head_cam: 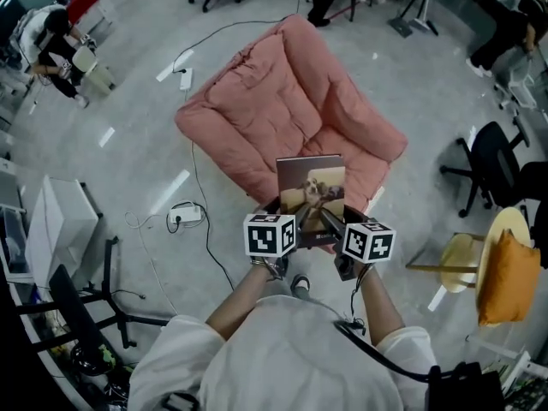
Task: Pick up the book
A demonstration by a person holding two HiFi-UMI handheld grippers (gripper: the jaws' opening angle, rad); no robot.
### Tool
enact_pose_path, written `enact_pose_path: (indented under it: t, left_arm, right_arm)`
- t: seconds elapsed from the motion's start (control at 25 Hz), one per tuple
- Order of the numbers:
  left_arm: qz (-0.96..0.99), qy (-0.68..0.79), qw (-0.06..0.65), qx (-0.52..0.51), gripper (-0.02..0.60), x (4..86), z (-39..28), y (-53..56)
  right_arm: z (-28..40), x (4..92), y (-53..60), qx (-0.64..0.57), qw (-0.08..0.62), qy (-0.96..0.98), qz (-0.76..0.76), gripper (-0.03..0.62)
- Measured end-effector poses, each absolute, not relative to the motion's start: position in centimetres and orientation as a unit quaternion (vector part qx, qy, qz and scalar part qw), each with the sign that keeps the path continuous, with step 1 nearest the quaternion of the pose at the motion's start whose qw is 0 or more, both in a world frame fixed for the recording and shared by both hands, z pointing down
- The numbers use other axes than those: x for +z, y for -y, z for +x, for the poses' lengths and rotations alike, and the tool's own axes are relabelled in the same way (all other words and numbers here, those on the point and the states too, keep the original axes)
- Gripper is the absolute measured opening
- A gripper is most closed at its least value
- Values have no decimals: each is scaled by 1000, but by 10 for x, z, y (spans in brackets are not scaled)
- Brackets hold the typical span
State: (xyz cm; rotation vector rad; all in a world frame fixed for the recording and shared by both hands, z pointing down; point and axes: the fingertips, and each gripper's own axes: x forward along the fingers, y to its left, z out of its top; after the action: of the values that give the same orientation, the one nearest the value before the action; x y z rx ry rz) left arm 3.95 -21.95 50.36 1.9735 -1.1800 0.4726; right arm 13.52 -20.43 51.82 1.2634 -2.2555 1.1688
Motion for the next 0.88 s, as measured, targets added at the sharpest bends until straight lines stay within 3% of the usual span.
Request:
enact_pose_path:
  t: [0.48,0.88]
  left_arm:
    - [746,509,379,199,307,505,48,97]
    - [706,575,365,191,307,488,-28,54]
  right_arm:
    - [142,525,88,421,154,799,400,255]
    - [64,515,57,426,159,825,335,255]
